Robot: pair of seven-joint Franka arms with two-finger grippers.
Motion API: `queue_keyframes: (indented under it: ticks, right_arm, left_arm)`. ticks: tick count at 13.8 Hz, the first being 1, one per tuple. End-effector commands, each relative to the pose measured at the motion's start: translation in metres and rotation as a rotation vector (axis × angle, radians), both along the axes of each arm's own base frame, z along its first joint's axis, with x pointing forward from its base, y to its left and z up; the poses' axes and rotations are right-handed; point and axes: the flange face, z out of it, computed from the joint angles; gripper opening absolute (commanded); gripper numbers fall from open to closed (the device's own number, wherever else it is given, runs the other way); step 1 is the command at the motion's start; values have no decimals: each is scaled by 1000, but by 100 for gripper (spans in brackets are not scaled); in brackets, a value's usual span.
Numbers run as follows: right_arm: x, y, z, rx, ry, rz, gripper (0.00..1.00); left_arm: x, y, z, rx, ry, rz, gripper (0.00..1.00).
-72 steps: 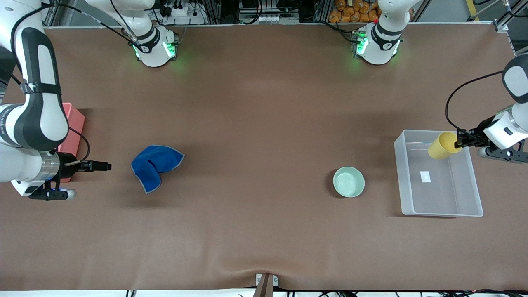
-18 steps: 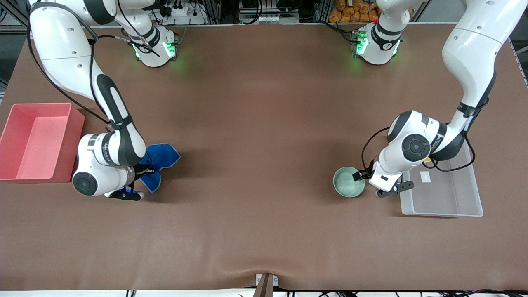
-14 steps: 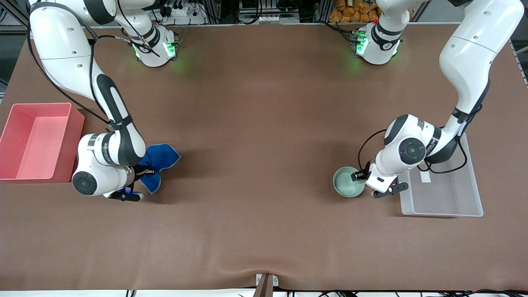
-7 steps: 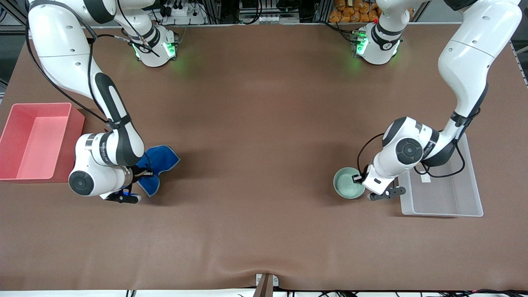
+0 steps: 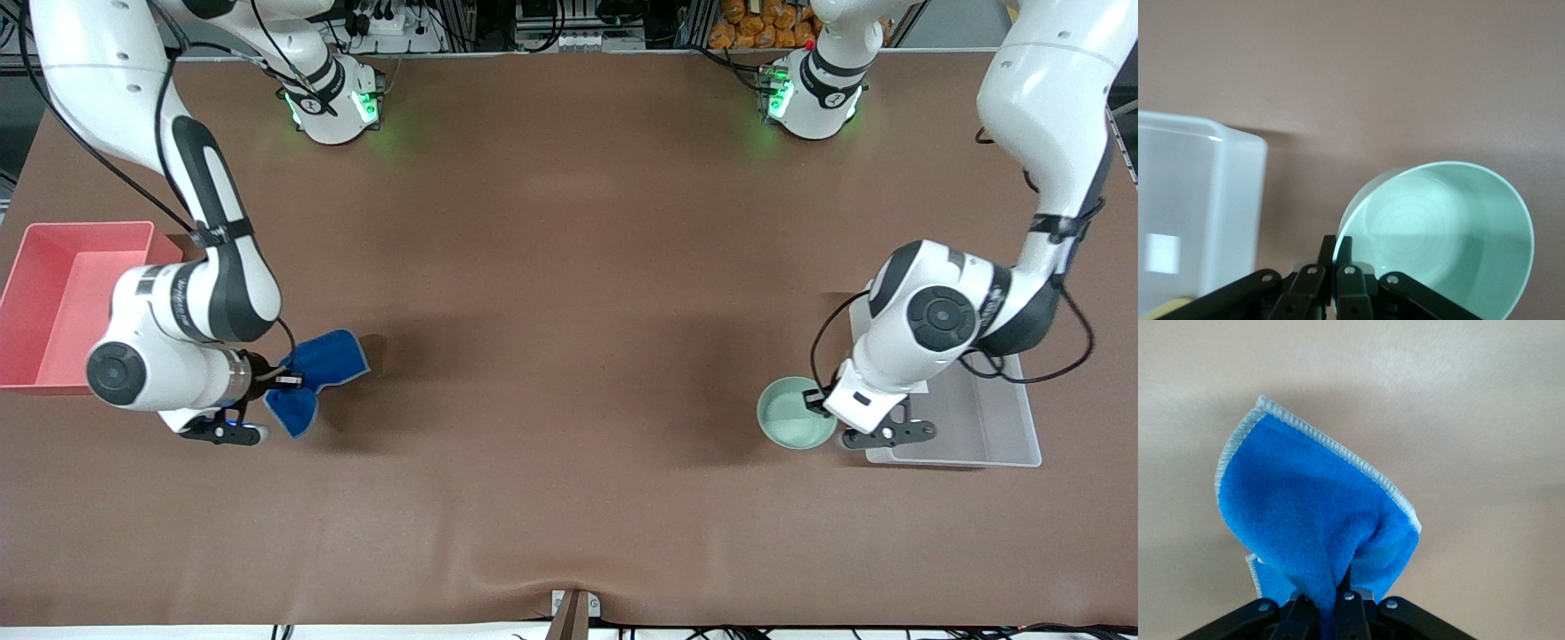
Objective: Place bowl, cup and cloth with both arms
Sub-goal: 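Place the bowl in the clear bin while the right gripper drops cloth in pink bin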
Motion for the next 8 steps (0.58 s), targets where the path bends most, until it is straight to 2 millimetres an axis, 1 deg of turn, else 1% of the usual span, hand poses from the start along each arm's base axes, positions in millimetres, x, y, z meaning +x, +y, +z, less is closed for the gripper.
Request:
queue_keyframes:
  ticks: [1, 3, 4, 6, 7, 8]
  right_arm:
    - [-12, -10, 44, -3, -30, -1, 0]
    - [-20, -20, 70, 1, -36, -15, 0]
    - [-25, -25, 83, 2, -37, -22, 0]
    - [-34, -47, 97, -7, -48, -7, 0]
    - [-37, -63, 108, -3, -61, 6, 0]
    - [-41, -81, 117, 4, -61, 14, 0]
  left_arm:
    - [11, 21, 33, 18, 17, -44, 0]
    - [27, 59, 52, -10, -1, -103, 0]
    - [30, 81, 53, -12, 2, -135, 0]
    - [32, 127, 45, -3, 21, -214, 0]
    - [32, 148, 39, -4, 32, -247, 0]
    - [32, 163, 33, -7, 40, -279, 0]
